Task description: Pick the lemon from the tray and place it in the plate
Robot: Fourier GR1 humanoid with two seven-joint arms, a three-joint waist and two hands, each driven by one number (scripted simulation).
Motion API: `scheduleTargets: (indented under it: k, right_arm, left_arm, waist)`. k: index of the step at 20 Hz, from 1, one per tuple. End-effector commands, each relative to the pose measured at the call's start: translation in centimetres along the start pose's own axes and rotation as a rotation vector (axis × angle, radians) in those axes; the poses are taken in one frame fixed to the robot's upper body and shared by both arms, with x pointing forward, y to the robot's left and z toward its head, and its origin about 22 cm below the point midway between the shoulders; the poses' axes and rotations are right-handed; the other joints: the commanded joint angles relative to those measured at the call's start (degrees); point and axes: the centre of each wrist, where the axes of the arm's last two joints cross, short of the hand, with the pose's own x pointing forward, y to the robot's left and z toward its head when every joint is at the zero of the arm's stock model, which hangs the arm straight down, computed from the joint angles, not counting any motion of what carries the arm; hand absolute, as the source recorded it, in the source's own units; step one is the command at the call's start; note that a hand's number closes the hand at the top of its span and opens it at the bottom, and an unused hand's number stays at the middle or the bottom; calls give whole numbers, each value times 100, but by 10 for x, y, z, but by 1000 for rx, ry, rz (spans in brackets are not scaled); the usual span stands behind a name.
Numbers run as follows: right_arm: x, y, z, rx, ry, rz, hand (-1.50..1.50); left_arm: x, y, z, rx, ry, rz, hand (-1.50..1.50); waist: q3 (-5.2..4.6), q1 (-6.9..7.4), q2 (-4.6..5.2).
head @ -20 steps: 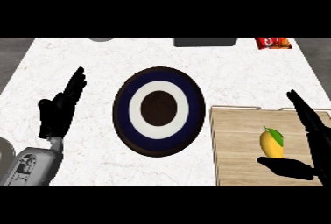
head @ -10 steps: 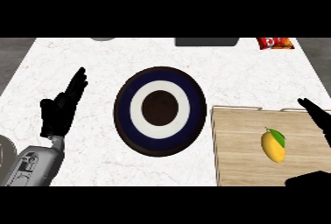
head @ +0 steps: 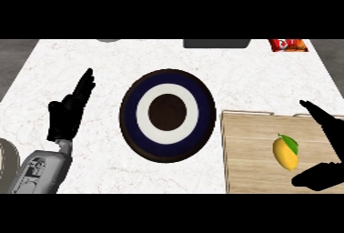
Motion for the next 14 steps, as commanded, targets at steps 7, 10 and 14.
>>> scheduleTargets:
  k: [7,10,14]
  right_arm:
    - [-25,26,-47,115,79,87,-150]
    - [-31,45,-44,126,76,104,-150]
    - [-35,57,-56,146,89,76,-150]
  left_arm:
    - [12,9,-13,0,-11,-1,0]
    - [3,-3,-10,8,12,0,0]
    - [-6,-1,1,-9,1,-1,0]
  waist:
    - [3,6,4]
    - [2,-21,0]
    - [2,-11,-2]
